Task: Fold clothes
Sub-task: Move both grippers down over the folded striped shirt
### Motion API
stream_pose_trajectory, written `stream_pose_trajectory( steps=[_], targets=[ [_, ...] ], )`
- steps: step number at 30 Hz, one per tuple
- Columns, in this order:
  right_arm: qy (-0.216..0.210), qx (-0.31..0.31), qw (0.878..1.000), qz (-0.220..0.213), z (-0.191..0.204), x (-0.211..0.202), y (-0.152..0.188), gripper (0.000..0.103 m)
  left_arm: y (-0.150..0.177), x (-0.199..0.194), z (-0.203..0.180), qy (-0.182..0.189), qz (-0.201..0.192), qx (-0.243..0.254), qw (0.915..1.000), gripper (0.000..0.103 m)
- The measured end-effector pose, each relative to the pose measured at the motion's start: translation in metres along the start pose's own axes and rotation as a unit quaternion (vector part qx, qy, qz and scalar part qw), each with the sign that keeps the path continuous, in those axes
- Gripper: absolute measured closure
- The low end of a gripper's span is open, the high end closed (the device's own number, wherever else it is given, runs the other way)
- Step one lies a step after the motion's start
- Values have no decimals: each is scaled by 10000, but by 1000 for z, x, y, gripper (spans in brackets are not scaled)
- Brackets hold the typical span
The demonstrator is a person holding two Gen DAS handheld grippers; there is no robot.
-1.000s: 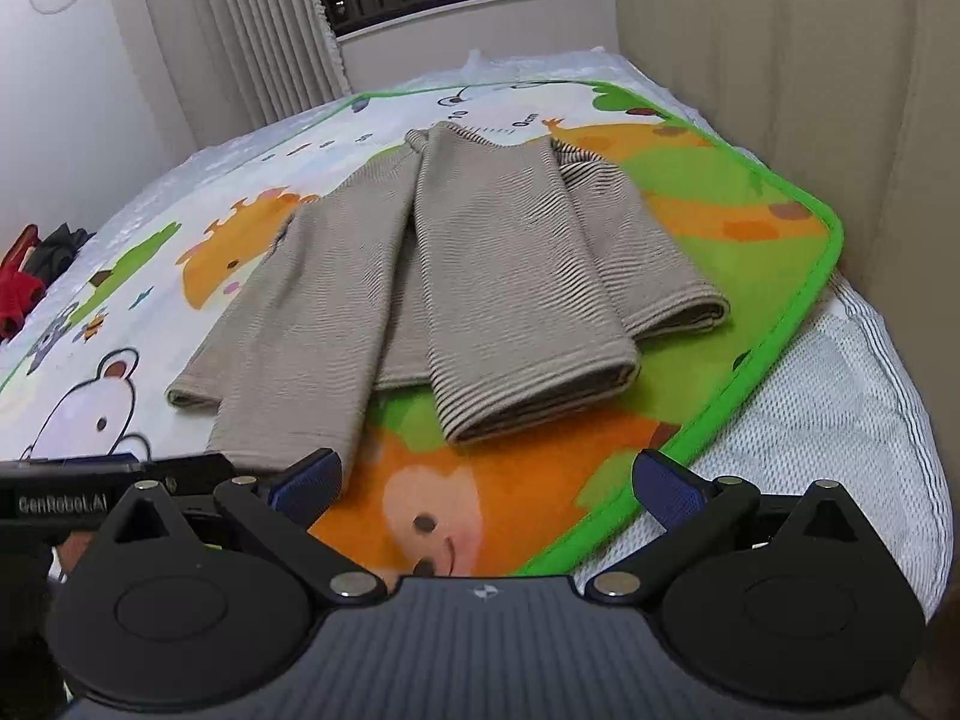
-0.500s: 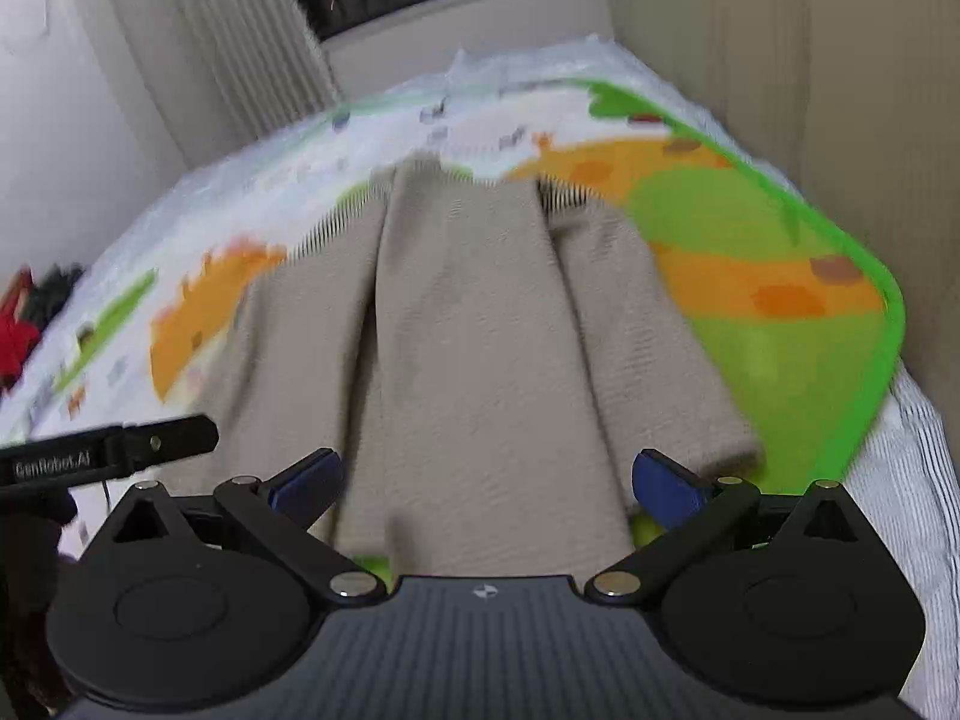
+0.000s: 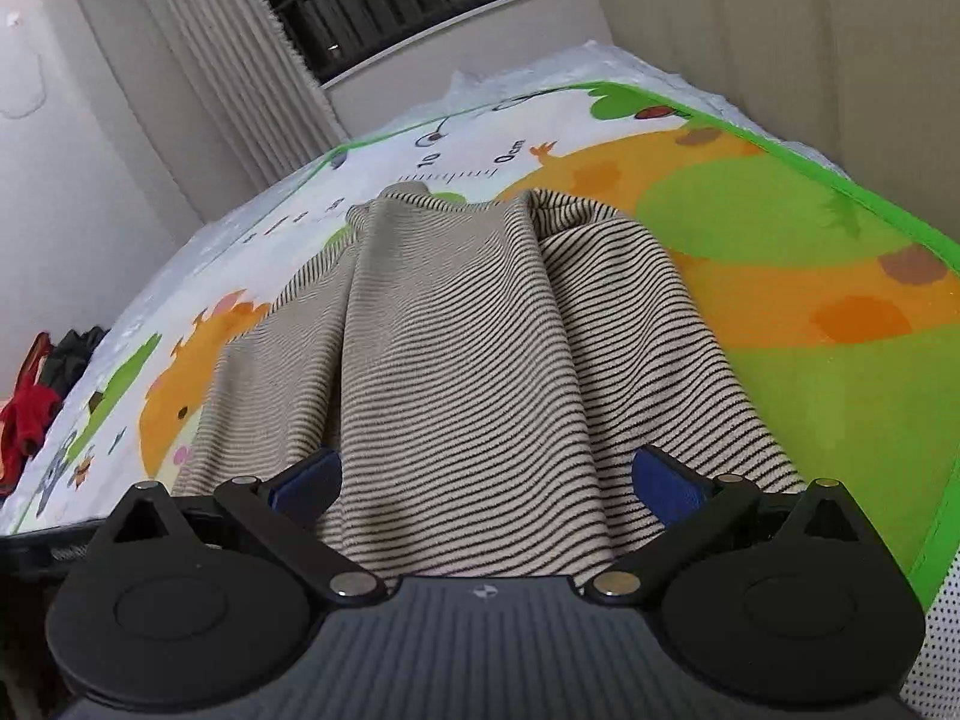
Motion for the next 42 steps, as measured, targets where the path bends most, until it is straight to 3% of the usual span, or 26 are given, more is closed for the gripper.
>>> stream_pose_trajectory(
  steps=[3, 9, 18, 23, 26, 29, 35, 37, 39, 42],
  targets=[
    [10, -83, 9999, 90, 4, -2, 0, 0, 3, 1, -3, -103, -16, 99, 9999, 0],
    [-73, -501, 9985, 185, 27, -9, 24, 0, 12, -8, 1, 165, 173, 138, 9996, 0],
    [-524, -694, 9959, 232, 43, -35, 66, 0, 45, -28, 3, 358, 313, 288, 9985, 0],
    [-335, -709, 9968, 159, 40, -49, 89, 0, 61, -40, 7, 349, 311, 352, 9983, 0],
    [340, -874, 9955, -150, 42, -60, 94, 0, 70, -45, 6, 165, 200, 537, 9982, 0],
    [1189, -1195, 9828, -760, 48, -77, 90, 0, 77, -51, 6, -187, 11, 650, 9977, 0],
    [816, -1579, 9767, -1202, 74, -95, 84, 16, 75, -62, 21, -448, -278, 514, 9973, 0],
    [629, -1770, 9768, -1029, 84, -83, 87, 27, 71, -67, 28, -760, -455, 445, 9951, 0],
    [481, -1922, 9770, -787, 90, -69, 92, 28, 66, -72, 37, -1175, -673, 373, 9901, 0],
    [482, -1922, 9794, -381, 86, -43, 95, 28, 57, -83, 58, -1451, -824, 214, 9857, 0]
  ],
)
Point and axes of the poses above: each gripper's, at about its wrist camera, not at the fingertips, and x roughly the way its jaws point, z to its left, y to its underside, the point moved 3 cm from there along x, roughly the way its jaws point, and after that the axes turned 15 degrees about z, right-handed, at the moved point
